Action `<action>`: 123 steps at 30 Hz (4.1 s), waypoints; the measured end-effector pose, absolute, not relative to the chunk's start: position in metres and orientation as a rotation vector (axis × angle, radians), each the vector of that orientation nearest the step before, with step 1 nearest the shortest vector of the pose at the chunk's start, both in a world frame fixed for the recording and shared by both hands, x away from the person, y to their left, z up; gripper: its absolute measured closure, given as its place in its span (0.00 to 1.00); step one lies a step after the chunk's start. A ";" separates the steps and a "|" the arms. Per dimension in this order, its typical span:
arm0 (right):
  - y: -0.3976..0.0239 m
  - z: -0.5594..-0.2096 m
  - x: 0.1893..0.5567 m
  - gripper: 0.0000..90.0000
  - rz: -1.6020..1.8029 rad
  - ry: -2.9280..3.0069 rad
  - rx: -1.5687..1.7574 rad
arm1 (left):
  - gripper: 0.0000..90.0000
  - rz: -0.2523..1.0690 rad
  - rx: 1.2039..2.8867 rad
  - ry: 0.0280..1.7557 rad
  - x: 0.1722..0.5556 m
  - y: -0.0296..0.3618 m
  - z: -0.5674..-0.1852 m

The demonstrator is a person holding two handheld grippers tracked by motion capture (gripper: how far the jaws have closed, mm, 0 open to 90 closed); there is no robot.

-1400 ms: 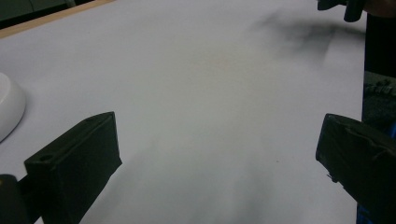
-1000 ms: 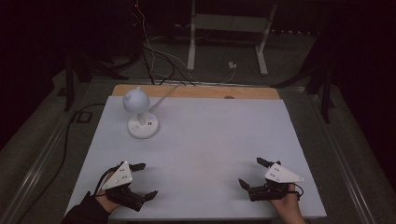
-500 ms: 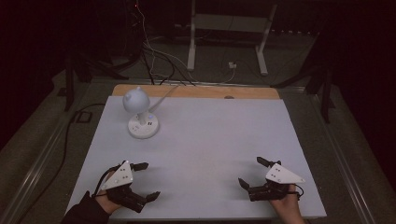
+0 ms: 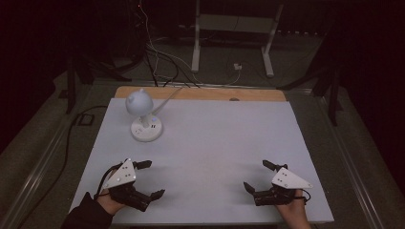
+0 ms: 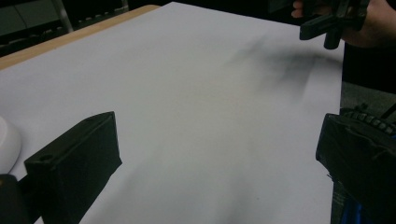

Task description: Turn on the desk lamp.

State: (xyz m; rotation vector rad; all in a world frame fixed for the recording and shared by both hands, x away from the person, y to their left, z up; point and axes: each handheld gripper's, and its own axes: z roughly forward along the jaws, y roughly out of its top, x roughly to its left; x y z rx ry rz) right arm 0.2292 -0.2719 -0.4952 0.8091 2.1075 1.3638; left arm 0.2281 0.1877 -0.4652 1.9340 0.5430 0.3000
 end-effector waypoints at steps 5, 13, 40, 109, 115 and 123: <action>-0.272 -0.495 0.229 0.00 1.365 2.105 0.811 | 0.00 0.306 1.931 0.546 0.231 0.187 -0.462; -0.272 -0.495 0.230 0.00 1.363 2.105 0.809 | 0.00 0.341 1.905 0.588 0.238 0.188 -0.458; -0.273 -0.495 0.230 0.00 1.372 2.108 0.807 | 0.00 0.457 1.848 0.770 0.271 0.186 -0.450; -0.276 -0.496 0.232 0.00 1.394 2.115 0.824 | 0.14 0.678 1.704 1.246 0.357 0.182 -0.492; -0.276 -0.497 0.232 0.00 1.395 2.119 0.826 | 0.26 0.717 1.732 1.260 0.359 0.179 -0.496; -0.276 -0.497 0.232 0.00 1.398 2.123 0.829 | 0.48 0.763 1.736 1.279 0.360 0.179 -0.500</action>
